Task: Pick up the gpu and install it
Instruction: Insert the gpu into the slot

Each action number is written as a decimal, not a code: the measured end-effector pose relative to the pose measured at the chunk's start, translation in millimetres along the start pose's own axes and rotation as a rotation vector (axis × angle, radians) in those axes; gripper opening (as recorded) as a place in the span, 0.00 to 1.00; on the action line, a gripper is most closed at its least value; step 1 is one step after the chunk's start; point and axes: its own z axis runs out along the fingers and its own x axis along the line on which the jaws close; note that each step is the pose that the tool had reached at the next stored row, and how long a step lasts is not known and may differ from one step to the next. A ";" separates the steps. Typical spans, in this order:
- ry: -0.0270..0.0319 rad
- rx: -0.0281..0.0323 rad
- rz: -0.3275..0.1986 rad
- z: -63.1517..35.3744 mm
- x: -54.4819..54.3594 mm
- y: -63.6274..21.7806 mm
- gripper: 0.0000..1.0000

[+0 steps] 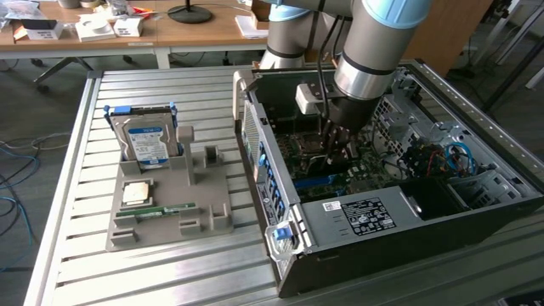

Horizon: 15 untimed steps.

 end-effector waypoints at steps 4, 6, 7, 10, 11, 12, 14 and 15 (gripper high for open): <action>-0.0001 0.0008 0.000 0.1 0.1 0.4 0.26; 0.0001 0.0009 0.000 0.3 0.1 0.5 0.26; 0.0001 0.0009 0.000 0.4 0.1 0.5 0.26; -0.0001 0.0011 0.000 0.5 0.1 0.5 0.26; 0.0000 0.0011 0.000 0.5 0.1 0.5 0.26; -0.0001 0.0011 0.000 0.7 0.1 0.5 0.26; -0.0004 0.0025 0.000 2.2 0.1 0.5 0.26; -0.0002 0.0025 0.000 2.2 0.1 0.5 0.26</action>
